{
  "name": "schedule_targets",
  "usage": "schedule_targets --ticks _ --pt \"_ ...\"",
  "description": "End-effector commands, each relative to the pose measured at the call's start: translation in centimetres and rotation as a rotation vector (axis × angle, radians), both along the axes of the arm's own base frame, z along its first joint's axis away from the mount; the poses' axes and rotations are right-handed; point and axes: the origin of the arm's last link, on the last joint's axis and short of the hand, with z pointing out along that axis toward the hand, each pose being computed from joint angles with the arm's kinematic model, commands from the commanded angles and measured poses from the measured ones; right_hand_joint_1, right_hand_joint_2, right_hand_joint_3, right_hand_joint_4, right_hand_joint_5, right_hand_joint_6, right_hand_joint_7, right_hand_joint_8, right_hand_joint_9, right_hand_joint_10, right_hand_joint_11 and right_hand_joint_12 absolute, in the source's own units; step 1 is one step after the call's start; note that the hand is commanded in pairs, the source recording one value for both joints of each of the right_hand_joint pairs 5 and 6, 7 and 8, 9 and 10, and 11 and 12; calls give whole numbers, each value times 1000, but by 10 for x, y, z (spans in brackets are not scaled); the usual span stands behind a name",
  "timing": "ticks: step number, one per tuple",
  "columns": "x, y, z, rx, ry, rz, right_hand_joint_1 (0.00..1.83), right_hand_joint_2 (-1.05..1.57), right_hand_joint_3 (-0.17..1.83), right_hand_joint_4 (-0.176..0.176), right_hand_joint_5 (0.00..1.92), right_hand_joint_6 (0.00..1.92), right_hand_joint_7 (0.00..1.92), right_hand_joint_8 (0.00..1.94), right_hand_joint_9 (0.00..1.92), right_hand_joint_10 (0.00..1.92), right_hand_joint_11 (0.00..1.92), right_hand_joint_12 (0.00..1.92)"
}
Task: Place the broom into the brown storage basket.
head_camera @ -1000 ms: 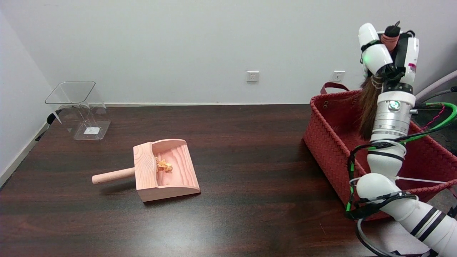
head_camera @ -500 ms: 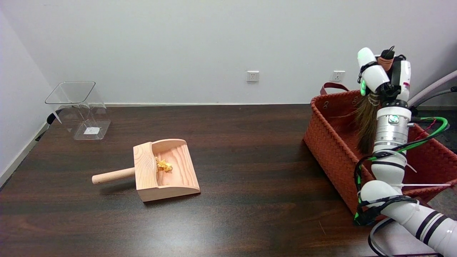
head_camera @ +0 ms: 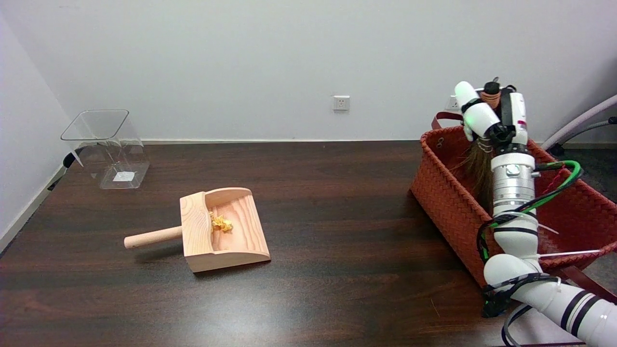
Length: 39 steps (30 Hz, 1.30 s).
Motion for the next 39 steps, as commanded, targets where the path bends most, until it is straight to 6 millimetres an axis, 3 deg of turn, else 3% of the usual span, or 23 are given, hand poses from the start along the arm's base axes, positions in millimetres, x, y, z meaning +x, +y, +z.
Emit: schedule_targets --ticks 1,8,16,24,33,36,39 --pt "16 -14 -53 102 215 -93 796 1571 270 0 1920 1920 1920 1920 1920 1920 1920 1920" --pt "13 -16 -74 116 276 -154 797 1571 265 0 1920 1920 1920 1920 1920 1920 1920 1920" --pt "5 -15 -80 93 313 -205 804 1571 236 0 1920 1920 1920 1920 1920 1920 1920 1920" --pt "-13 -9 -66 35 303 -248 805 1571 251 0 1920 1920 1920 1920 1920 1920 1920 1920" --pt "-18 -3 -54 -21 268 -252 799 1571 269 0 1920 1920 1920 1920 1920 1920 1920 1920" --pt "-18 -4 -53 -23 269 -257 784 1543 295 0 1477 1477 1798 1798 1477 1477 1477 1477" --pt "-18 -4 -53 -23 260 -258 857 1282 380 0 861 861 1473 1473 861 861 861 861"
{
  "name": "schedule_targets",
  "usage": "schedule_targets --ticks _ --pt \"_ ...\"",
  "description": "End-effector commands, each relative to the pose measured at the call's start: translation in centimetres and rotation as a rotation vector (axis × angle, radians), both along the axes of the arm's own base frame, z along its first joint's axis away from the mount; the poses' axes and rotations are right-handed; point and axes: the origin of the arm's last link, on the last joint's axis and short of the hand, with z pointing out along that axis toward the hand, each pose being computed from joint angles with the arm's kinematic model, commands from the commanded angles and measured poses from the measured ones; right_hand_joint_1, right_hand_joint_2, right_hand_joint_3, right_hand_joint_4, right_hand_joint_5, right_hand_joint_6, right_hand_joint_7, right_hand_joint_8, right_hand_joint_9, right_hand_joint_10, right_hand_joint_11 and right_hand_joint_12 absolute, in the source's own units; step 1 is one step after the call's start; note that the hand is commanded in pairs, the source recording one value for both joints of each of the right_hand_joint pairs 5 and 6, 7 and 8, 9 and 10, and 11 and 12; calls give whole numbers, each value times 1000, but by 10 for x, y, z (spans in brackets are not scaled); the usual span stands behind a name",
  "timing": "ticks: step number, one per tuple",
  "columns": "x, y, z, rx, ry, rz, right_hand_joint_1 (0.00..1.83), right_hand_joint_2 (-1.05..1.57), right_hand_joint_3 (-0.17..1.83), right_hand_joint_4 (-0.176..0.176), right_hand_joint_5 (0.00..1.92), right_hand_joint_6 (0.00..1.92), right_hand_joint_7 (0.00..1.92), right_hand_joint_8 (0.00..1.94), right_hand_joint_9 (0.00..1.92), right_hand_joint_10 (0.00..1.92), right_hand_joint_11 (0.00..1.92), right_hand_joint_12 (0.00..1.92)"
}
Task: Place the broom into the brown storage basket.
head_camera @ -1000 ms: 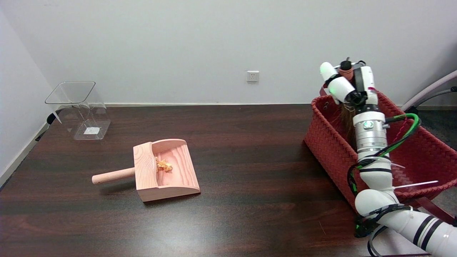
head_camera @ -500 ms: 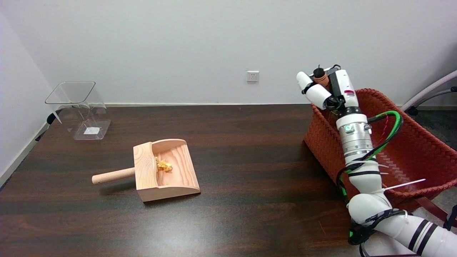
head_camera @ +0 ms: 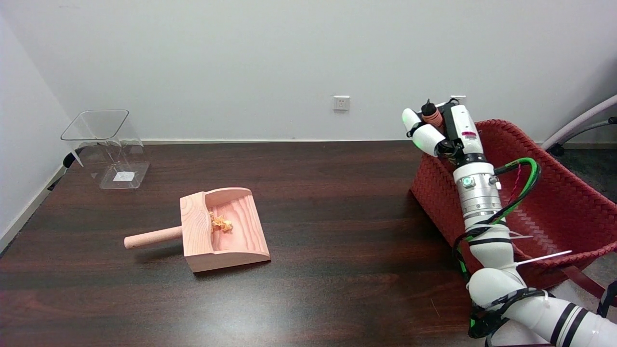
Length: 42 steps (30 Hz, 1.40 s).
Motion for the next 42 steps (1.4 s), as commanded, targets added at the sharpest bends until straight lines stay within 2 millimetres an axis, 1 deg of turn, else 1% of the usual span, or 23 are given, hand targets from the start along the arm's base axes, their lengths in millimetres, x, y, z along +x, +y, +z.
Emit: schedule_targets --ticks 1,4,8,11,13,14,15,16,17,19,22,23,28,30,31,34,35,36,40,42 --pt "-9 5 7 -58 -8 -29 906 1223 383 0 702 702 1347 1347 702 702 702 702" --pt "-7 5 5 -65 3 -30 929 1153 357 0 501 501 1116 1116 501 501 501 501" --pt "-1 5 1 -62 19 -25 934 1121 351 0 453 453 1094 1094 453 453 453 453" --pt "5 5 -3 -64 34 -15 981 1047 334 0 382 382 954 954 382 382 382 382" --pt "10 5 -6 -68 45 -13 995 984 306 0 326 326 910 910 326 326 326 326" --pt "14 5 -9 -71 48 -10 998 939 260 0 297 297 909 909 297 297 297 297" --pt "16 5 -10 -74 51 -10 991 873 131 0 262 262 910 910 262 262 262 262" --pt "20 6 -12 -78 54 -9 967 814 -48 0 230 230 782 782 230 230 230 230" --pt "23 7 -14 -80 47 -6 932 797 -175 0 203 203 514 514 203 203 203 203" --pt "28 9 -15 -84 27 3 846 817 -175 0 143 143 442 442 143 143 143 143" --pt "36 18 -14 -119 -7 52 738 898 -175 0 122 122 376 376 122 122 122 122" --pt "38 21 -14 -128 -12 67 675 952 10 0 112 112 335 335 112 112 112 112" --pt "51 39 -15 -179 -31 152 558 1034 296 0 78 78 286 286 78 78 78 78" --pt "55 45 -15 -201 -26 186 510 1076 365 0 63 63 280 280 63 63 63 63" --pt "58 50 -14 -217 -18 209 493 1097 368 0 55 55 279 279 55 55 55 55" --pt "62 61 -10 -268 -2 256 480 1114 312 0 17 17 279 279 17 17 17 17" --pt "62 64 -9 -281 -3 261 487 1099 235 0 1 1 279 279 1 1 1 1" --pt "61 67 -6 -297 1 259 488 1098 235 0 0 0 279 279 0 0 0 0" --pt "60 80 5 -356 25 235 504 1068 124 0 0 0 279 279 0 0 0 0" --pt "59 86 10 -384 39 225 528 1054 28 0 3 3 279 279 3 3 3 3"
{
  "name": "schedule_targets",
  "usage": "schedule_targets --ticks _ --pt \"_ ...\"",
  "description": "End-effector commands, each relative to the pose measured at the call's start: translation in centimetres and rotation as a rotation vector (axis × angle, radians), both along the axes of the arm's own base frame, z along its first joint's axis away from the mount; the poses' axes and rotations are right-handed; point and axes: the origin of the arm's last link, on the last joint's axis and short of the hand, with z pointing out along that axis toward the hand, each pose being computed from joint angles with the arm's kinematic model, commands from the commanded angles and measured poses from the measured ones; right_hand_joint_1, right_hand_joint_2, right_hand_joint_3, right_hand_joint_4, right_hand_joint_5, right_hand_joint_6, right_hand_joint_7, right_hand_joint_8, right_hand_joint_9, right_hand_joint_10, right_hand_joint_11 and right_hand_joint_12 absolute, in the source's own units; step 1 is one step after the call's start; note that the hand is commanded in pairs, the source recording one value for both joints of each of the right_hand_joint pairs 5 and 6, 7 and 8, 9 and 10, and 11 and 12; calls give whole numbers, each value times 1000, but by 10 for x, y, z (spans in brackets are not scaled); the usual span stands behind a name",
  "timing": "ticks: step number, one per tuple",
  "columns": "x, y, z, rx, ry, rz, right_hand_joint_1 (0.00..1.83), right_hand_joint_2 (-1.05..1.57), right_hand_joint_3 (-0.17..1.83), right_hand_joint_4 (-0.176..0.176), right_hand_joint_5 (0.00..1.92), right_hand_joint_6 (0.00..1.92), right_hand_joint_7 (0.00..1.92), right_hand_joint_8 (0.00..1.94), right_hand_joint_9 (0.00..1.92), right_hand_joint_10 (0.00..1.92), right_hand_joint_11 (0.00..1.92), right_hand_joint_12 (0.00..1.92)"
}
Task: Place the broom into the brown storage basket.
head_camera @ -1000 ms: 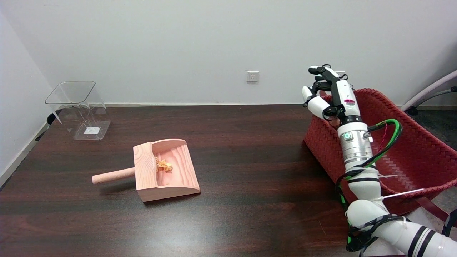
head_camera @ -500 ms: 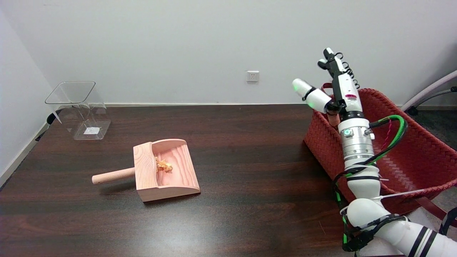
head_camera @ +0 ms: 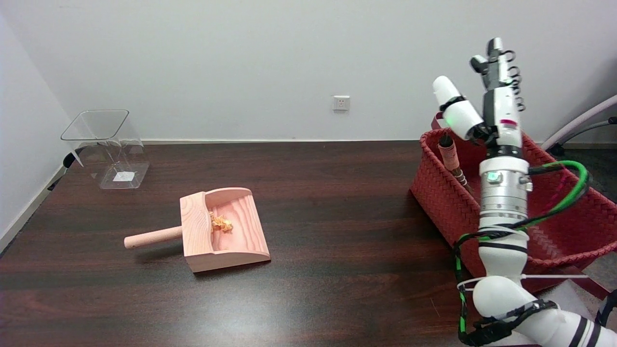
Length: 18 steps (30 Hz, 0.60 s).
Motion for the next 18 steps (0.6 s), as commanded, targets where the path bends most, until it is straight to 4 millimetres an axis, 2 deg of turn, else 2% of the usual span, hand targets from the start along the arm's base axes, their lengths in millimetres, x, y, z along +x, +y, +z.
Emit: schedule_targets --ticks 1,8,13,18 --pt "15 54 22 -223 33 79 534 1052 -5 0 2 2 279 279 2 2 2 2" --pt "14 72 42 -323 30 98 568 1011 -175 0 39 39 289 289 39 39 39 39" --pt "10 82 53 -367 11 128 596 985 -175 0 57 57 367 367 57 57 57 57" --pt "-3 86 66 -378 -37 144 608 998 -175 0 71 71 386 386 71 71 71 71"
